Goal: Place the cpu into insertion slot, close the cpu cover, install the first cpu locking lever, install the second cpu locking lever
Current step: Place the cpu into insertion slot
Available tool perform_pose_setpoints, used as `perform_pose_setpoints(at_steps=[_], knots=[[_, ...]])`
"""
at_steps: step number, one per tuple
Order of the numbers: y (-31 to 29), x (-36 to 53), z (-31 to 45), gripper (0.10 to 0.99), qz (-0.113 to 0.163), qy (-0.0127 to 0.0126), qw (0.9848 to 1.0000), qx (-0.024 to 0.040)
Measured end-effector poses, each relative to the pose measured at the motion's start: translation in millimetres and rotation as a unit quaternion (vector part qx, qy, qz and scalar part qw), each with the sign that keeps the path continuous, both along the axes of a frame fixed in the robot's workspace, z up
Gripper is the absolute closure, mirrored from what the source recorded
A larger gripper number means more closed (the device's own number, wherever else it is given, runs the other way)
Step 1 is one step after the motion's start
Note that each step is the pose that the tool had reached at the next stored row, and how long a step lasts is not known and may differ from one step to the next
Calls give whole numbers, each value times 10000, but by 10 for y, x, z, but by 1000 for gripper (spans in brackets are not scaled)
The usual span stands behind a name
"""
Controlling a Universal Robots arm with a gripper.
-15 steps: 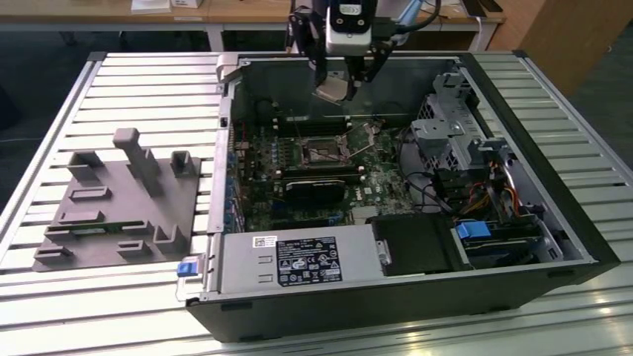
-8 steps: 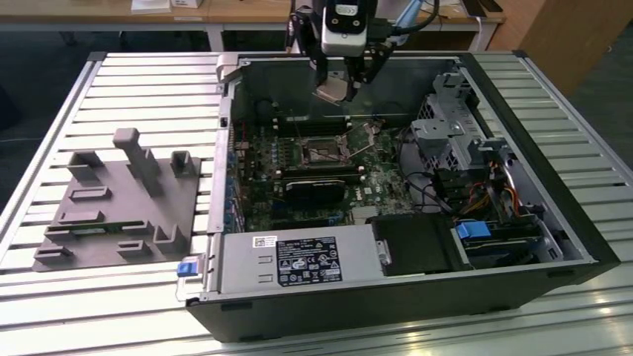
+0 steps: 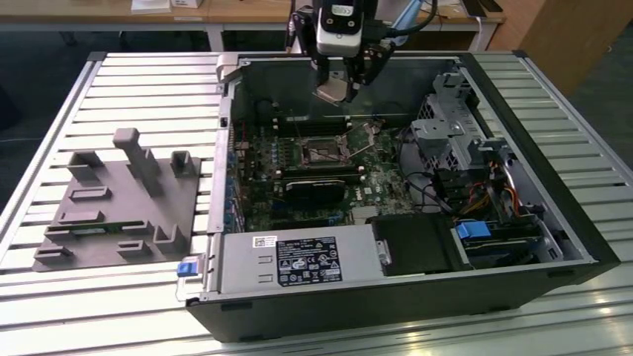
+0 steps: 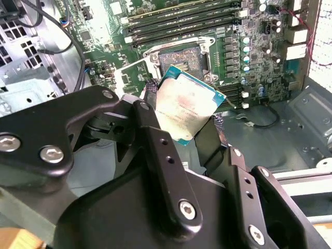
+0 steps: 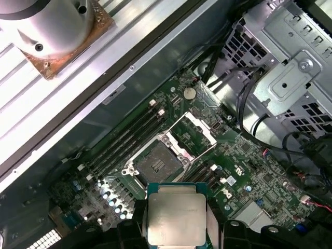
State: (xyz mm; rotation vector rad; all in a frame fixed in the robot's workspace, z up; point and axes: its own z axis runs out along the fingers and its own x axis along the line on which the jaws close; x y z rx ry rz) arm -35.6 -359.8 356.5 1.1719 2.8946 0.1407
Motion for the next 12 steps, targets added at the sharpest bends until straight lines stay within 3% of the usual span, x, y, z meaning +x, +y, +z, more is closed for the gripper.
perform_pose_setpoints(at_steps=[12], knots=[[0, 0, -15, 545, -435, 0, 9991, 0]])
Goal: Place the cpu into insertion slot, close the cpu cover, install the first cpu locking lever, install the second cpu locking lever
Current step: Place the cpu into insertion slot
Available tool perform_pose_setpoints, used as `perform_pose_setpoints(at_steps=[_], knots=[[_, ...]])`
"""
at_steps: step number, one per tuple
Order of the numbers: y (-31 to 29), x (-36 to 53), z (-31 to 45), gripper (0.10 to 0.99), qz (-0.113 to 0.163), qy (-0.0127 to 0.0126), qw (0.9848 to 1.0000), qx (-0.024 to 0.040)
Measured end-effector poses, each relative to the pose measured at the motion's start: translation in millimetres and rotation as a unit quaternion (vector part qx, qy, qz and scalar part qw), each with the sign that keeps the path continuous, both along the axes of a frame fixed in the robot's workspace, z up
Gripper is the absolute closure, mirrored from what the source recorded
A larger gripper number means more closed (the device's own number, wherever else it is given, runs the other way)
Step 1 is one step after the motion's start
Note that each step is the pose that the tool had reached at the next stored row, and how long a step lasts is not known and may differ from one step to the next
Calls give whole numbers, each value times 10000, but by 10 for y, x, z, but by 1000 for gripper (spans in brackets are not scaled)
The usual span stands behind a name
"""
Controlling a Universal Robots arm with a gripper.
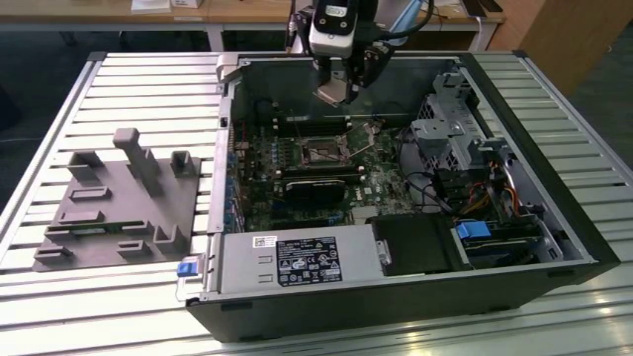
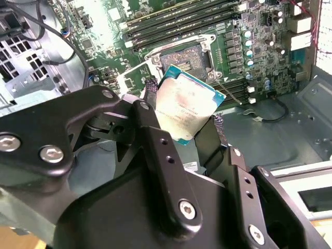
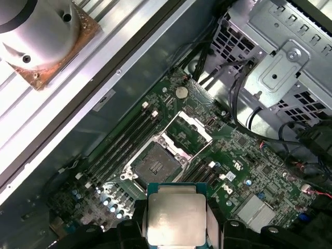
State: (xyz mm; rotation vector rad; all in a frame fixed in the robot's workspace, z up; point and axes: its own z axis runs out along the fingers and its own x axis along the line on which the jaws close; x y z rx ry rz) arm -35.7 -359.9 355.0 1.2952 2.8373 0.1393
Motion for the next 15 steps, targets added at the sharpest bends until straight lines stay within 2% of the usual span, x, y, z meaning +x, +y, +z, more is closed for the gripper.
perform_pose_setpoints(at_steps=[8, 15], knots=[[0, 0, -13, 545, -351, 0, 9994, 0], [1, 0, -24, 545, -663, 0, 9978, 0]])
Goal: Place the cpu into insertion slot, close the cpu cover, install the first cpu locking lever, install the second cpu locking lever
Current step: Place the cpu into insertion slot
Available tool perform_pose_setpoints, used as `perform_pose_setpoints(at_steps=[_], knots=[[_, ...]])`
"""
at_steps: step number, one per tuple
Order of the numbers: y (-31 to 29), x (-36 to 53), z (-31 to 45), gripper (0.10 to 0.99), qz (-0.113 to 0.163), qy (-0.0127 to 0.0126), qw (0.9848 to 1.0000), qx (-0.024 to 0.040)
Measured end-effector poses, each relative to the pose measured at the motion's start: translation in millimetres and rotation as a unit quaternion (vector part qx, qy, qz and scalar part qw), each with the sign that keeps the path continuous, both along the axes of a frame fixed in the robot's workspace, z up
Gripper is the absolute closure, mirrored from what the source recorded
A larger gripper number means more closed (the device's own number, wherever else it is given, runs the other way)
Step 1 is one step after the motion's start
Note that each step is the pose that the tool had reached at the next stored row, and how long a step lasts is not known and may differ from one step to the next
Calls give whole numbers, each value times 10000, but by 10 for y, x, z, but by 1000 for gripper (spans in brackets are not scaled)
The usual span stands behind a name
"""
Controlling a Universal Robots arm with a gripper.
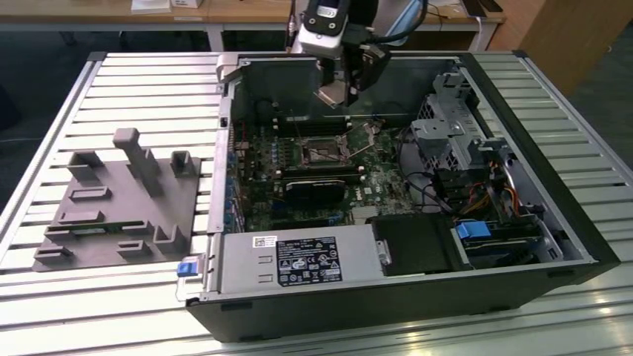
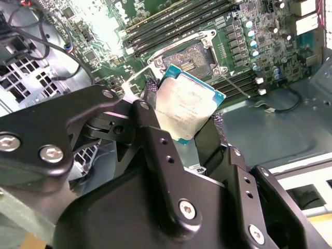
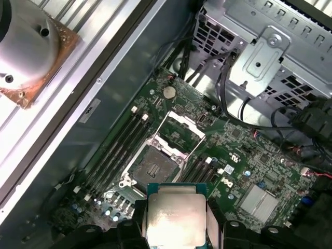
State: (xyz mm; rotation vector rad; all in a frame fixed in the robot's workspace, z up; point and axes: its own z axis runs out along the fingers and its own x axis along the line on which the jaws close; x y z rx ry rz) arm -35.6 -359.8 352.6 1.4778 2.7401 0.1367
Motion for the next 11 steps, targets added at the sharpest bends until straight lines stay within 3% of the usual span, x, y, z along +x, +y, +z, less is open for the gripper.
perform_pose_setpoints(at_steps=[11], knots=[[1, 0, -17, 545, -485, 0, 9988, 0]])
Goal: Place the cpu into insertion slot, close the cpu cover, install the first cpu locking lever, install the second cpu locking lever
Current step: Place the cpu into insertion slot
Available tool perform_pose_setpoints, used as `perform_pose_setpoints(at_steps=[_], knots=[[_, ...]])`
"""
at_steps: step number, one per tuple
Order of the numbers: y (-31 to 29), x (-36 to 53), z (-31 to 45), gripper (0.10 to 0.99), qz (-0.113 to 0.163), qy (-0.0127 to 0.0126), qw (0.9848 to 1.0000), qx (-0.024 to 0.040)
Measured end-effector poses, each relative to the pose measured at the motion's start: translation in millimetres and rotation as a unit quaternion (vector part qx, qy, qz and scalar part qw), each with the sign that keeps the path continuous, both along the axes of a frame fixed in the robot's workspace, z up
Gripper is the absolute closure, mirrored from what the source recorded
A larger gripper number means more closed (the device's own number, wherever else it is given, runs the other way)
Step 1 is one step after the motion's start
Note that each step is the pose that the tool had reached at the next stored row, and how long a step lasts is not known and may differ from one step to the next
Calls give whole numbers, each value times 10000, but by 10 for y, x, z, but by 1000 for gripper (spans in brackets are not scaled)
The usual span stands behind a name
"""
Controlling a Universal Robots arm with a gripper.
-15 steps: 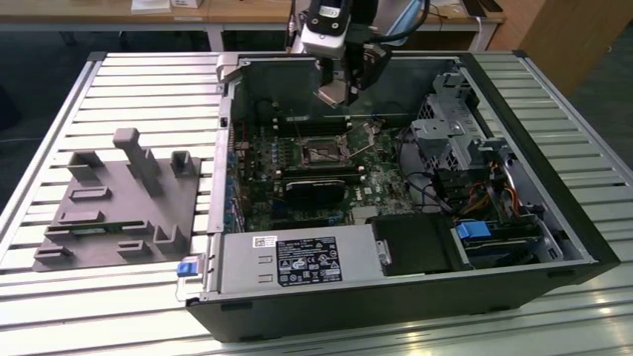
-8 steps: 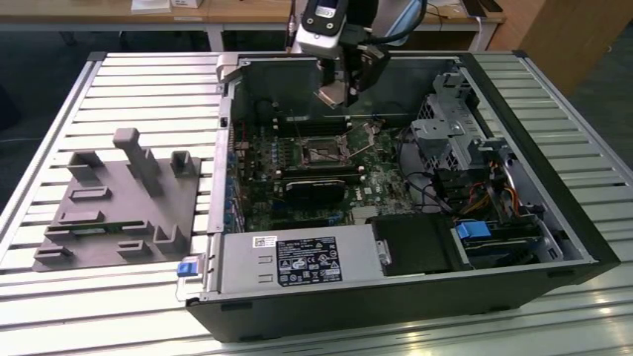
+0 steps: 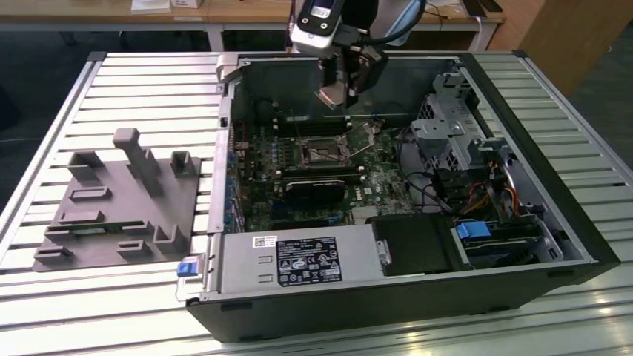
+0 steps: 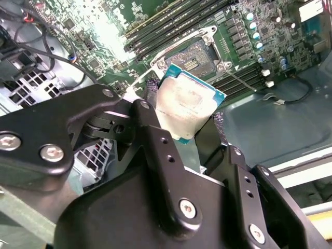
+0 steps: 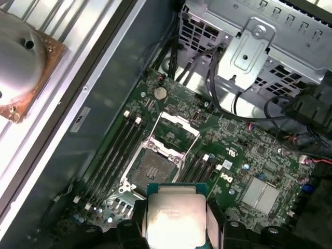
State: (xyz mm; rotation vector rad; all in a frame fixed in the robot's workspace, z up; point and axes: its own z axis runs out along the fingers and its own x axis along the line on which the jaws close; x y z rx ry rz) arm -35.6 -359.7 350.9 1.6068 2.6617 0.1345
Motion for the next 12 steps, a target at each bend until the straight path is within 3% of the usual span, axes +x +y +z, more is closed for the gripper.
perform_pose_setpoints(at_steps=[12], knots=[[2, 0, -20, 545, -529, 0, 9986, 0]])
